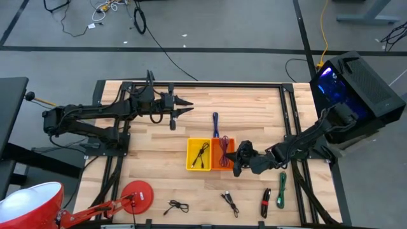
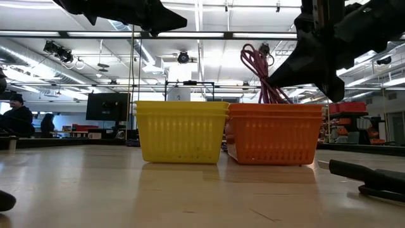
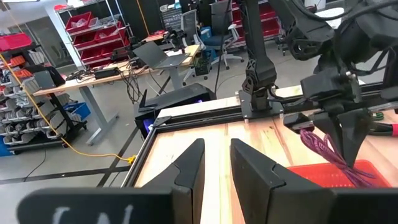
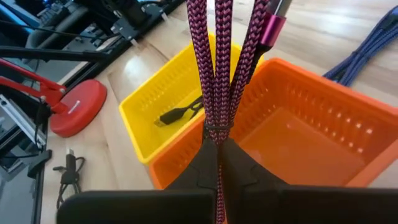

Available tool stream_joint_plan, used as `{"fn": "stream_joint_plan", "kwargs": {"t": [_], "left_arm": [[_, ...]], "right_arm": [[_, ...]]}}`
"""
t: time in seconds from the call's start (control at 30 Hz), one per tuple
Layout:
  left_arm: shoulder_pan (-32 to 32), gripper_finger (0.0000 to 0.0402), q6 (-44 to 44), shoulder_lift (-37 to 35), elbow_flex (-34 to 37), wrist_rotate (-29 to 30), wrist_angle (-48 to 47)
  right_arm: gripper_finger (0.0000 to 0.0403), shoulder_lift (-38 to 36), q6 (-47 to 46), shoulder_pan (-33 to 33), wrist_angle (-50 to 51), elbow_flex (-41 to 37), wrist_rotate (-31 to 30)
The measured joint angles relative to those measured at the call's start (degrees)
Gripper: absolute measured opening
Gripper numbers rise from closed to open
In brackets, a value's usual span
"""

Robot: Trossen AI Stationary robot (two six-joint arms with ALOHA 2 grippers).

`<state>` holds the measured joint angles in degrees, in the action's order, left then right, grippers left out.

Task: Pick & Place USB Port
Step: Put the red patterned charger cable into the orange bin

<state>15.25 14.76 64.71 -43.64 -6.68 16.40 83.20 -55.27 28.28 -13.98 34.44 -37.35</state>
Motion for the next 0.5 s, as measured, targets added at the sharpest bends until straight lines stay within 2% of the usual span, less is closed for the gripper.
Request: {"fn": "stream_joint_plan", "kwargs": {"t": [0.23,0.5], "left_arm": [[0.0,0.0083,0.0,0.0,0.0,0.0,0.0],[0.0,0.0083,0.0,0.0,0.0,0.0,0.0]], "right_arm": [[0.0001,0.6,-0.2,-0.3,-0.1,0.0,0.9],[0.0041,0.6,0.2,-0.3,-0.4,0.0,2.1]]}}
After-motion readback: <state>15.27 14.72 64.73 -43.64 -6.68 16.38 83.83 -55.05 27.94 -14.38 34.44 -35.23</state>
